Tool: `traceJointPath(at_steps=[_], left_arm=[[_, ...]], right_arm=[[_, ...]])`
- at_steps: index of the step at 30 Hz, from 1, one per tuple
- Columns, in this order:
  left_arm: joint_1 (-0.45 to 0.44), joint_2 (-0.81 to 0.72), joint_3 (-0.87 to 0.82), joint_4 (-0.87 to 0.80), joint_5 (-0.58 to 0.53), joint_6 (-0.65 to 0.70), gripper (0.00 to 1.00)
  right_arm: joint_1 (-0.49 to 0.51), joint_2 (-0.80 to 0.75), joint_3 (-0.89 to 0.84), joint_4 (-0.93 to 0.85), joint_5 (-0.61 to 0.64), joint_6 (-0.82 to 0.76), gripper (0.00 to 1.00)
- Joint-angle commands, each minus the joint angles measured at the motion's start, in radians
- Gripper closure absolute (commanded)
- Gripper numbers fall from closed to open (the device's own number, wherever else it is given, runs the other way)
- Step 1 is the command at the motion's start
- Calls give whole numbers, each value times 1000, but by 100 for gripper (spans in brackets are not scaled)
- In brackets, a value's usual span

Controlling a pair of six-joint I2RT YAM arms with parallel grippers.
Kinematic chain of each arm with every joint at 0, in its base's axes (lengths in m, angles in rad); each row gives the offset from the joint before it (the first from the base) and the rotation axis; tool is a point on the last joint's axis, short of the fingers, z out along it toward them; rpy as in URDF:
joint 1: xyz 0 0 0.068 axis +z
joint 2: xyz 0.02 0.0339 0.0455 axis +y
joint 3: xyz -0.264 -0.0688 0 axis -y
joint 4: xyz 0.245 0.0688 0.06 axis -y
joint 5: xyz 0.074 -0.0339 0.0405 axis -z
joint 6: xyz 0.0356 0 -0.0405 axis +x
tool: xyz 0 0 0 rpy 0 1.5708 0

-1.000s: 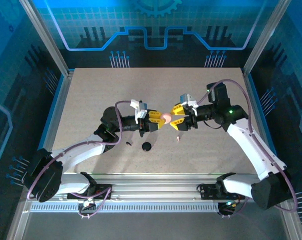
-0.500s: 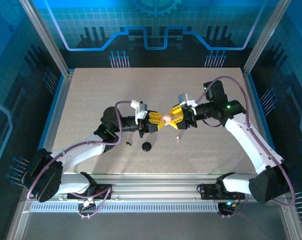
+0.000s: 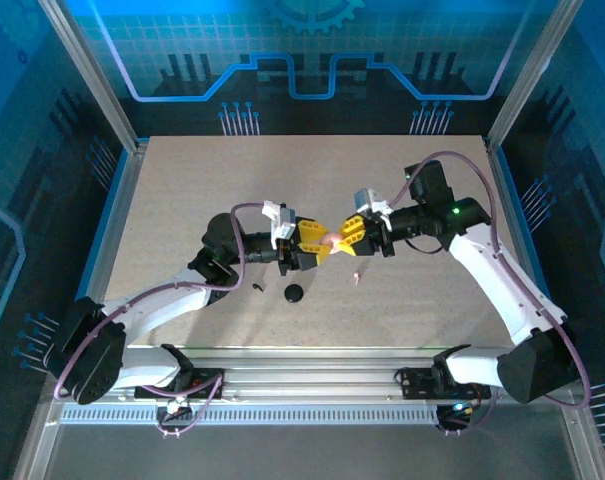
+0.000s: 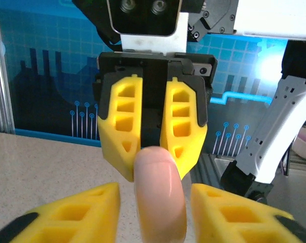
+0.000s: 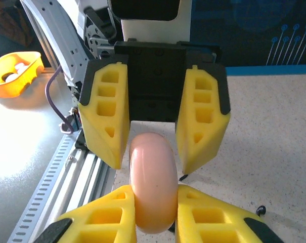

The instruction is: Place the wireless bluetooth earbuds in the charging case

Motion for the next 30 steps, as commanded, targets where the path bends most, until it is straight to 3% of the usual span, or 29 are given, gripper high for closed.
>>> traceJointPath(at_steps=[1, 6, 10, 17, 30], left_arm=[[-5, -23, 8, -70, -26, 113, 47], [-5, -87, 76, -468, -62, 368, 38], [-5, -115, 110, -660, -84, 504, 38], [-7, -77, 130, -689, -46, 527, 38], [-39, -16, 184, -747, -11, 581, 43]], right_arm=[[12, -41, 23, -55, 74, -22, 82], [26, -83, 20, -92, 228, -37, 78], [71, -100, 24, -152, 358, -103, 78], [179, -96, 28, -175, 531, -128, 78], [253, -52, 56, -176, 574, -162, 78]])
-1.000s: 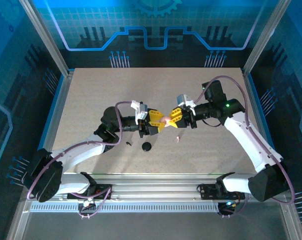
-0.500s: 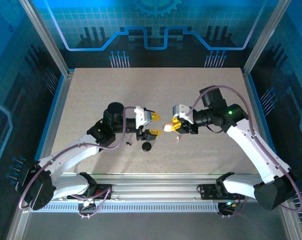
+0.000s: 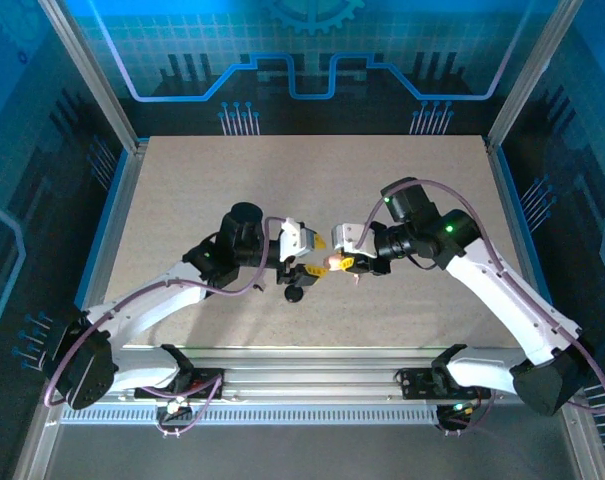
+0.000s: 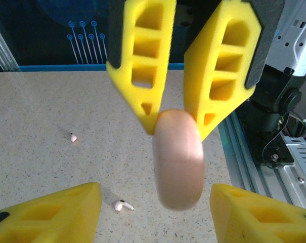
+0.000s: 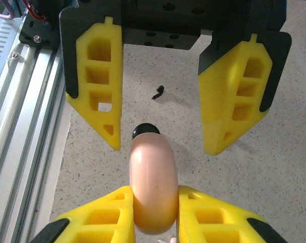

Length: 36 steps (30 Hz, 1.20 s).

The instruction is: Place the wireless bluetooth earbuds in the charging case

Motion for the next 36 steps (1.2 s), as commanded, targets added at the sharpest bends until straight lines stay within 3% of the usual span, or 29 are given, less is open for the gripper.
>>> traceJointPath(at_steps=[1, 14, 36], left_arm=[[-14, 19, 33, -22, 46, 37, 44], [-26, 42, 16, -4, 44, 24, 48], [-34, 34, 26, 0, 47, 20, 73]], right_arm=[[23, 21, 31, -19, 7, -18, 78], [33, 21, 34, 14, 1, -18, 78], [34, -7, 1, 46, -10, 8, 77]])
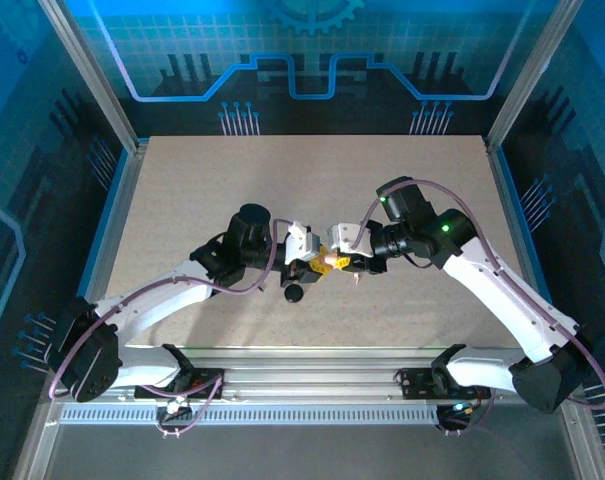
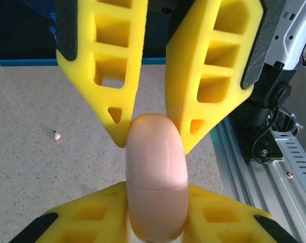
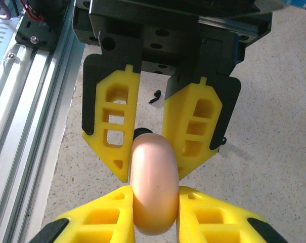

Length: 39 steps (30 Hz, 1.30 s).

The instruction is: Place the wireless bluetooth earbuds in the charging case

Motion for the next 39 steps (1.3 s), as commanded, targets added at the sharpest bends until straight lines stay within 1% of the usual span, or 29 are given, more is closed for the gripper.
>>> traceJointPath(at_steps=[1, 3, 4, 5, 9, 15, 22, 26, 33, 36, 37, 38, 39], left_arm=[[-10, -9, 20, 2, 29, 16, 74], [-11, -13, 19, 2, 29, 14, 72], [-12, -14, 19, 4, 28, 10, 66], [-12, -16, 18, 7, 28, 6, 64], [-12, -21, 17, 7, 29, -2, 61], [-12, -19, 19, 11, 28, -6, 61], [-12, -11, 25, 25, 24, -19, 59], [-12, -14, 25, 28, 24, -20, 64], [-12, -17, 24, 45, 27, -33, 69], [-12, -18, 26, 45, 27, -32, 69], [-12, -18, 27, 44, 27, -33, 67], [-12, -18, 27, 45, 25, -34, 63], [-12, -18, 28, 47, 26, -34, 62]], right_arm=[[15, -15, -5, 19, -19, 8, 77], [15, -13, -5, 21, -19, 8, 77], [15, -10, -4, 19, -20, 8, 77], [14, -7, -4, 19, -20, 8, 77], [16, -4, -4, 24, -15, 8, 77], [16, -4, -8, 17, -5, 2, 77], [17, -9, -18, 15, -5, 5, 77], [16, -5, -19, 14, -5, 3, 77], [17, -4, -21, 19, -4, 3, 77], [17, -3, -23, 20, -1, 2, 77], [17, -2, -24, 19, -1, 1, 77], [17, -1, -24, 19, 1, 2, 77], [17, -2, -24, 21, 1, 3, 76]])
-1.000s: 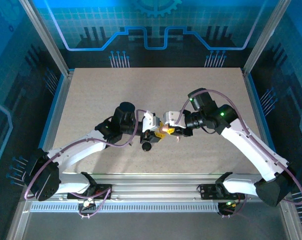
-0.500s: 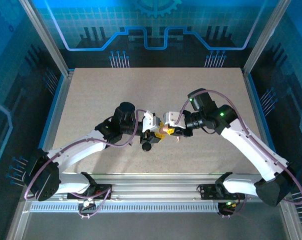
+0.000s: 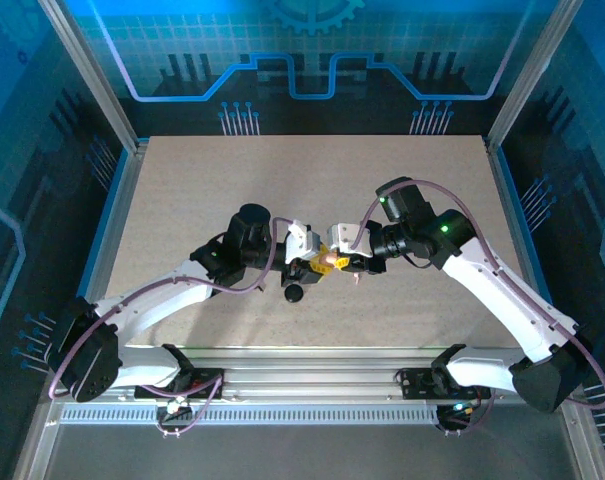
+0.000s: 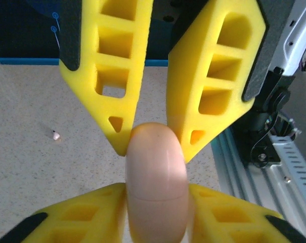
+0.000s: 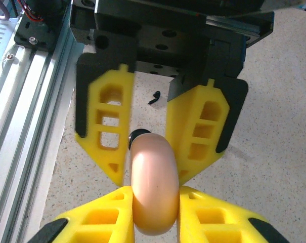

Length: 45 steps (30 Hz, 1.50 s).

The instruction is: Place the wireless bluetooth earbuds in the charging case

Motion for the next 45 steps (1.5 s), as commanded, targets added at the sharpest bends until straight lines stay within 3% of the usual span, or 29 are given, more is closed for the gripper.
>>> traceJointPath(at_steps=[1, 12, 17, 21, 30, 45], left_arm=[[-8, -18, 28, 34, 29, -2, 62], [-10, -20, 32, 42, 27, -2, 75], [-10, -16, 32, 45, 25, -3, 76], [-9, -23, 31, 44, 30, -17, 76], [-10, -25, 32, 45, 32, -17, 75], [-11, -26, 29, 59, 34, -37, 75]], right_arm=[[16, -2, -14, 6, 0, 1, 77], [16, -7, -14, 14, 3, 18, 76], [5, -65, -78, 118, 13, 93, 50], [-23, -138, -156, 206, -42, 142, 43], [-99, -187, -207, 281, -187, 206, 42], [-101, -141, -205, 291, -204, 212, 42]])
